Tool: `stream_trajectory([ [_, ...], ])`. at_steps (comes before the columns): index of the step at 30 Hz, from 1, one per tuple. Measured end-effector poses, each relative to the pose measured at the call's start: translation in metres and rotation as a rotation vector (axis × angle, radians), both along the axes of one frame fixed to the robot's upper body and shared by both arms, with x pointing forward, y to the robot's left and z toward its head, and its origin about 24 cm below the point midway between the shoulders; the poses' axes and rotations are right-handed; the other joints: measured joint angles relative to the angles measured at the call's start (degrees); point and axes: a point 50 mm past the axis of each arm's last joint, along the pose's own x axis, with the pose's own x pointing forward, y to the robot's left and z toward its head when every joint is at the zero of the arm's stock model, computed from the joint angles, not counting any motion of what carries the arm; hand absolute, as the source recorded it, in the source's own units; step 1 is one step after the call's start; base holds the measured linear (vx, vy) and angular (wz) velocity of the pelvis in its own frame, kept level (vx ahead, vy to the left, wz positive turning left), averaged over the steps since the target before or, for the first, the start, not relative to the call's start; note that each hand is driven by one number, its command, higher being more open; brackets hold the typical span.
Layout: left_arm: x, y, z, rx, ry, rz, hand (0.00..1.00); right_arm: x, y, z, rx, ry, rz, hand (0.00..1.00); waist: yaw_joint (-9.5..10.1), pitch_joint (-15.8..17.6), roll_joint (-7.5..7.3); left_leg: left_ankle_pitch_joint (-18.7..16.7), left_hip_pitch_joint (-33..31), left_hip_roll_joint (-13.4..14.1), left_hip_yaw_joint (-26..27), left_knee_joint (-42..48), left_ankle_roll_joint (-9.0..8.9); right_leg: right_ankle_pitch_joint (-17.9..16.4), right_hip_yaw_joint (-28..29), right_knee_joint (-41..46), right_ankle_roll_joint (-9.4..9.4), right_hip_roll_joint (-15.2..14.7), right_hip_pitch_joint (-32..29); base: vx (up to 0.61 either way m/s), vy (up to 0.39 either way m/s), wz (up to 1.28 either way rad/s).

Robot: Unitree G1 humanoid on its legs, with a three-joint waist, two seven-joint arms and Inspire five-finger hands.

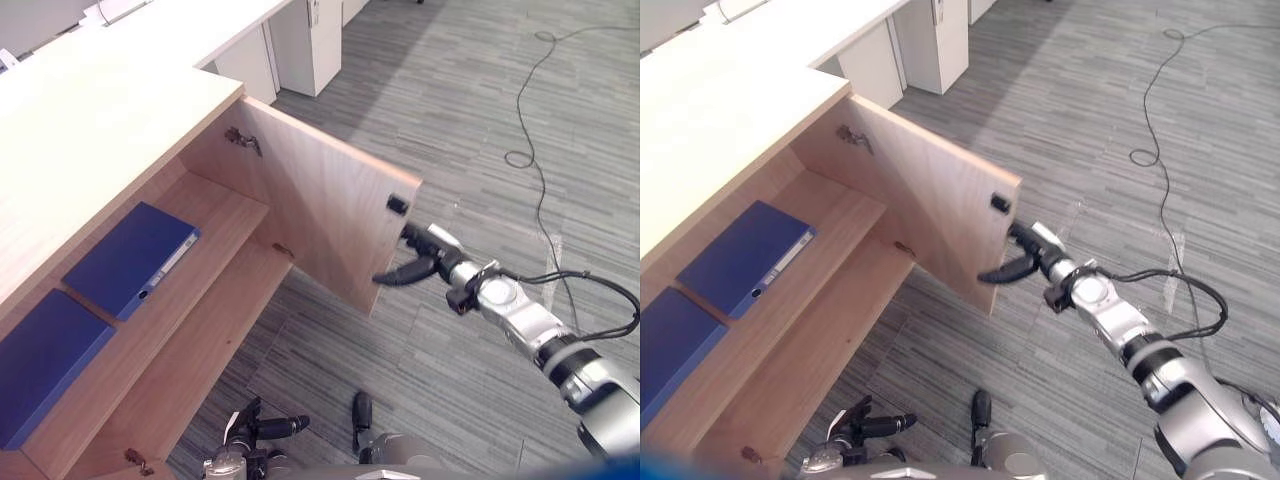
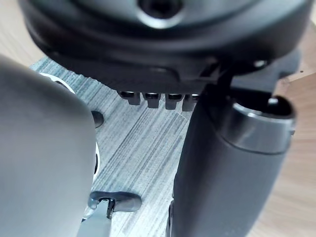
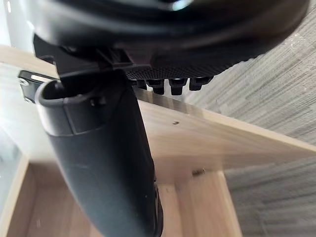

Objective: Walk over to the cabinet, pick up the folder, carry it to the office cabinet, place the folder inside the office cabinet, then close the office cabinet door

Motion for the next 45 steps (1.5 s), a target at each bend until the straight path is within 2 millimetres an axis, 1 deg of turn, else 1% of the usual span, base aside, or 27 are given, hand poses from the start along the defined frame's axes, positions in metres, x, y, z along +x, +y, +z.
stream_trajectory([
  [5, -0.003, 0.004, -0.001, 0.018, 0.009, 0.015, 1.00, -0.048, 0.046, -0.040, -0.062, 0.085, 0.284, 1.00, 1.26, -2.49, -0.15, 1.09, 0.57, 0.30, 0.22, -1.08, 0.07, -0.06, 0.51, -0.17, -0.23, 0.73, -0.13, -0.01, -0.020, -0.02],
  [8, -0.005, 0.009, 0.000, 0.038, 0.014, 0.042, 1.00, -0.077, 0.060, -0.061, -0.115, 0.175, 0.446, 1.00, 1.54, -3.03, -0.69, 1.07, 0.58, 0.18, 0.21, -1.07, 0.09, -0.01, 0.54, -0.17, -0.16, 0.62, -0.09, 0.00, 0.011, 0.01],
  [9, -0.006, 0.012, 0.000, 0.044, 0.015, 0.063, 1.00, -0.100, 0.064, -0.079, -0.143, 0.268, 0.534, 1.00, 1.67, -3.38, -1.29, 1.05, 0.56, 0.05, 0.18, -1.10, 0.11, 0.04, 0.52, -0.16, -0.09, 0.46, -0.07, 0.02, 0.035, 0.02],
  [12, -0.009, 0.016, 0.000, 0.050, 0.020, 0.070, 1.00, -0.144, 0.061, -0.108, -0.193, 0.470, 0.672, 1.00, 1.71, -3.93, -2.21, 1.06, 0.36, -0.56, -0.34, -1.23, 0.12, 0.18, -0.27, -0.01, 0.06, -0.36, 0.08, 0.04, 0.049, 0.11],
  [16, -0.009, 0.019, 0.000, 0.048, 0.021, 0.061, 1.00, -0.151, 0.043, -0.112, -0.252, 0.564, 0.696, 1.00, 1.54, -4.33, -2.80, 0.94, 0.38, -1.83, -1.36, -1.08, 0.47, 0.62, -1.13, -0.01, 0.53, -1.78, 0.66, 0.01, 0.060, 0.14],
  [19, -0.008, 0.021, 0.001, 0.052, 0.018, 0.059, 1.00, -0.150, 0.044, -0.114, -0.249, 0.573, 0.676, 1.00, 1.89, -5.28, -3.20, 0.83, -0.37, -2.62, -3.73, -0.85, 1.18, 0.52, -3.30, -0.17, 0.71, -3.04, 1.30, -0.03, 0.032, 0.40],
  [21, -0.009, 0.022, 0.001, 0.054, 0.022, 0.061, 1.00, -0.143, 0.048, -0.118, -0.235, 0.551, 0.615, 1.00, 2.02, -5.31, -3.15, 0.37, -1.05, -3.00, -5.75, 0.18, 1.86, -0.28, -5.13, 0.29, 1.09, -3.90, 2.00, -0.03, 0.020, 0.54],
  [22, -0.008, 0.019, 0.000, 0.045, 0.022, 0.060, 1.00, -0.137, 0.047, -0.123, -0.219, 0.542, 0.541, 1.00, 2.40, -5.02, -2.67, -0.63, -2.14, -3.23, -7.38, 2.45, 3.13, -2.67, -6.74, 4.42, 1.64, -5.21, 0.91, -0.04, 0.076, 0.78],
  [23, -0.006, 0.012, 0.000, 0.033, 0.018, 0.054, 1.00, -0.134, 0.045, -0.130, -0.217, 0.535, 0.453, 1.00, 2.88, -4.81, -2.39, -1.81, -3.70, -4.10, -9.57, 5.69, 4.71, -6.88, -8.74, 12.62, 2.84, -8.00, -1.50, -0.05, 0.110, 0.95],
  [24, -0.005, 0.009, -0.001, 0.026, 0.017, 0.049, 1.00, -0.134, 0.042, -0.134, -0.218, 0.535, 0.405, 1.00, 2.90, -4.60, -2.40, -2.47, -4.25, -4.82, -10.97, 7.07, 5.16, -9.36, -10.05, 17.44, 3.56, -9.95, -2.39, -0.05, 0.127, 1.36],
  [25, -0.002, 0.003, -0.001, 0.013, 0.012, 0.034, 1.00, -0.133, 0.035, -0.142, -0.235, 0.539, 0.304, 1.00, 2.97, -3.78, -2.61, -3.43, -4.40, -6.41, -15.24, 8.88, 4.48, -12.93, -10.64, 29.30, 3.11, -14.29, -4.69, -0.06, 0.076, 1.73],
  [26, 0.001, 0.002, 0.000, 0.019, 0.006, 0.014, 1.00, -0.134, 0.031, -0.152, -0.211, 0.560, 0.178, 1.00, 2.90, -3.45, -2.19, -4.47, -5.40, -7.97, -19.74, 11.21, 5.01, -13.16, -6.78, 39.81, 2.51, -17.24, -8.05, -0.06, 0.041, 1.86],
  [27, 0.004, 0.002, 0.001, 0.025, -0.001, 0.006, 1.00, -0.135, 0.029, -0.156, -0.192, 0.571, 0.113, 1.00, 2.77, -3.46, -1.94, -4.67, -6.22, -8.33, -22.33, 12.33, 5.18, -12.78, -3.90, 43.12, 2.45, -17.47, -9.19, -0.05, -0.034, 2.14],
  [28, 0.009, 0.006, 0.003, 0.044, -0.017, 0.014, 1.00, -0.138, 0.028, -0.165, -0.137, 0.596, -0.024, 1.00, 2.42, -3.51, -1.92, -4.70, -7.92, -9.31, -27.63, 13.44, 5.18, -14.33, 2.46, 45.27, 3.16, -16.76, -9.99, 0.00, -0.142, 2.34],
  [31, 0.017, 0.012, 0.008, 0.067, -0.052, 0.039, 1.00, -0.151, 0.013, -0.185, -0.028, 0.666, -0.401, 1.00, 2.31, -3.83, -2.27, -4.51, -13.76, -13.09, -42.04, 14.56, 4.71, -18.59, 24.36, 35.12, 7.99, -11.54, -6.24, 0.03, -0.224, 2.33],
  [32, 0.018, 0.014, 0.009, 0.073, -0.055, 0.040, 1.00, -0.157, 0.009, -0.189, -0.020, 0.687, -0.463, 1.00, 2.24, -3.94, -2.44, -4.40, -14.94, -13.88, -45.03, 14.84, 4.18, -18.93, 27.85, 32.38, 8.54, -10.81, -4.61, 0.07, -0.464, 3.00],
  [33, 0.019, 0.021, 0.012, 0.095, -0.065, 0.058, 1.00, -0.178, 0.004, -0.201, -0.003, 0.780, -0.602, 1.00, 3.16, -4.02, -2.83, -3.58, -17.04, -14.58, -51.78, 14.12, 1.86, -23.95, 28.93, 27.50, 12.43, -10.72, -0.59, 0.04, -0.370, 2.29],
  [34, 0.019, 0.022, 0.012, 0.096, -0.066, 0.088, 1.00, -0.184, 0.004, -0.204, 0.023, 0.808, -0.659, 1.00, 3.77, -3.84, -2.29, -2.89, -16.91, -13.73, -53.53, 12.78, 0.85, -24.98, 26.78, 27.10, 12.52, -10.43, 0.00, 0.03, -0.392, 2.06],
  [35, 0.016, 0.025, 0.012, 0.099, -0.060, 0.122, 1.00, -0.187, 0.004, -0.205, 0.053, 0.828, -0.710, 1.00, 4.19, -3.78, -2.10, -2.34, -16.69, -12.63, -55.07, 11.52, 0.35, -24.97, 24.39, 27.11, 11.60, -9.85, -0.02, -0.06, -0.331, 1.51],
  [36, 0.011, 0.022, 0.010, 0.071, -0.061, 0.215, 1.00, -0.193, -0.002, -0.207, 0.057, 0.836, -0.787, 1.00, 4.45, -4.15, -2.17, -1.81, -16.70, -11.63, -54.75, 11.90, -0.21, -25.74, 19.03, 27.48, 10.03, -9.73, 1.51, -0.08, -0.400, 1.66],
  [38, 0.007, 0.015, 0.009, 0.037, -0.065, 0.273, 1.00, -0.200, -0.007, -0.209, 0.050, 0.842, -0.842, 1.00, 4.52, -5.02, -1.80, -0.30, -15.18, -9.66, -54.21, 10.52, -0.58, -26.56, 12.74, 27.57, 8.58, -8.80, 2.91, -0.02, -0.399, 1.76],
  [39, 0.011, 0.008, 0.011, 0.013, -0.084, 0.300, 1.00, -0.202, -0.006, -0.210, 0.052, 0.847, -0.859, 1.00, 4.60, -5.06, -2.09, 2.10, -16.04, -7.97, -53.59, 7.26, -1.97, -27.18, 8.84, 27.88, 7.58, -8.37, 2.82, 0.03, -0.247, 1.37],
  [40, 0.011, 0.006, 0.011, 0.003, -0.087, 0.315, 1.00, -0.202, -0.005, -0.210, 0.056, 0.851, -0.860, 1.00, 5.09, -5.09, -2.20, 3.17, -16.26, -7.61, -52.86, 6.46, -1.81, -27.29, 7.92, 27.82, 7.34, -8.24, 2.85, 0.04, -0.181, 1.19],
  [42, 0.011, 0.011, 0.012, 0.007, -0.087, 0.355, 1.00, -0.203, 0.000, -0.211, 0.113, 0.863, -0.911, 1.00, 5.06, -5.37, -4.06, 7.20, -18.46, -7.15, -44.34, 5.85, 2.17, -27.19, 4.75, 26.80, 6.68, -8.88, 3.11, 0.03, -0.132, 0.76],
  [43, 0.012, 0.016, 0.013, 0.023, -0.095, 0.375, 1.00, -0.206, 0.006, -0.213, 0.147, 0.875, -0.938, 1.00, 4.63, -5.50, -5.20, 9.52, -19.60, -5.58, -32.30, 5.22, 6.04, -25.98, 2.56, 25.09, 5.54, -9.34, 3.37, 0.02, -0.164, 0.72],
  [44, 0.015, 0.018, 0.015, 0.029, -0.108, 0.382, 1.00, -0.206, 0.004, -0.213, 0.173, 0.868, -0.969, 1.00, 4.53, -4.26, -5.15, 5.42, -22.05, -2.19, -19.63, 12.60, 10.09, -25.26, 0.86, 23.62, 5.21, -9.17, 4.74, 0.01, -0.166, 0.67],
  [45, 0.016, 0.019, 0.015, 0.033, -0.111, 0.381, 1.00, -0.207, 0.003, -0.213, 0.186, 0.863, -0.990, 1.00, 4.32, -3.49, -4.87, 3.74, -22.90, -0.48, -15.47, 17.85, 9.66, -25.24, -0.15, 23.48, 5.19, -9.18, 5.86, 0.02, -0.118, 0.69],
])
